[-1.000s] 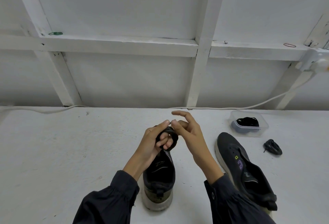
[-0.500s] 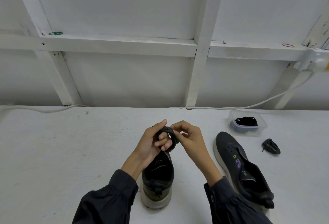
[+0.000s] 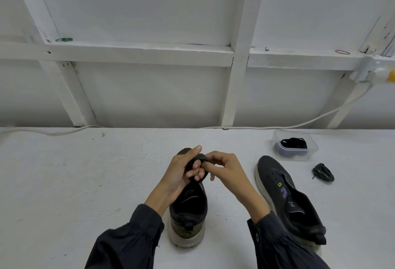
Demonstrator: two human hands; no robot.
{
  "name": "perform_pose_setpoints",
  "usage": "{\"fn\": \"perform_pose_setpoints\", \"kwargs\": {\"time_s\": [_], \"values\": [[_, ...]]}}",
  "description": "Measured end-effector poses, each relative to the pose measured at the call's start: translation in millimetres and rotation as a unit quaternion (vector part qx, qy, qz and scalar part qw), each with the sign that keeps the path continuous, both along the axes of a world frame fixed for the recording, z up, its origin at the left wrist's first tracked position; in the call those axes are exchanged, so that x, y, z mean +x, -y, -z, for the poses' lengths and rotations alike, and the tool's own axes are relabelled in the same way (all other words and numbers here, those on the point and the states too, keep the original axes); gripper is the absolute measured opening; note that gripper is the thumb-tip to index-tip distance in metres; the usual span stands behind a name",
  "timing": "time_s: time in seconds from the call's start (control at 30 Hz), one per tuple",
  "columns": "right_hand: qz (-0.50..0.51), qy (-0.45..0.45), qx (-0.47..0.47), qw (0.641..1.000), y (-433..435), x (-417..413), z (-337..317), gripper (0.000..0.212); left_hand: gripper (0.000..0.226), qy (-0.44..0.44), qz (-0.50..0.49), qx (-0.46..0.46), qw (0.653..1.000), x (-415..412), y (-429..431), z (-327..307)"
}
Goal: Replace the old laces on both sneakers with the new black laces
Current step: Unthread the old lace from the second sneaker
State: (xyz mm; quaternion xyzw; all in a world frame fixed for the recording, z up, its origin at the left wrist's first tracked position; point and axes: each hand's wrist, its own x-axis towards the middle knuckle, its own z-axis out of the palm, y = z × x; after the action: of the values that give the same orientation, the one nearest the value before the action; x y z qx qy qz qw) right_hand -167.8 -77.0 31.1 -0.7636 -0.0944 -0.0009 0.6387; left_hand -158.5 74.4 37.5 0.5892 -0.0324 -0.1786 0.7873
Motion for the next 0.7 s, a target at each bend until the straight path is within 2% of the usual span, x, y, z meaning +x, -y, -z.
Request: {"fn": "perform_pose_setpoints", "kwargs": {"time_s": [0.23, 0.33, 0.5, 0.7], "values": [[-0.057, -0.126, -0.002, 0.990, 4.1, 4.6, -2.8, 0.016, 0.035, 0.019, -0.009, 0.032, 0.999, 4.0, 0.3, 7.1], [-0.072, -0.138, 0.024, 0.988, 8.5, 5.9, -1.4, 0.020, 0.030, 0.047, -0.016, 0.046, 0.998, 5.8, 1.7, 4.5], [-0.097, -0.154, 0.065, 0.981, 14.1, 7.6, -3.7, 0.023, 0.047, 0.100, -0.038, 0.093, 0.990, 9.5, 3.8, 5.6], [-0.115, -0.154, 0.068, 0.979, 18.0, 9.3, -4.4, 0.016, 0.050, 0.100, -0.054, 0.102, 0.988, 10.4, 6.7, 7.1]]}}
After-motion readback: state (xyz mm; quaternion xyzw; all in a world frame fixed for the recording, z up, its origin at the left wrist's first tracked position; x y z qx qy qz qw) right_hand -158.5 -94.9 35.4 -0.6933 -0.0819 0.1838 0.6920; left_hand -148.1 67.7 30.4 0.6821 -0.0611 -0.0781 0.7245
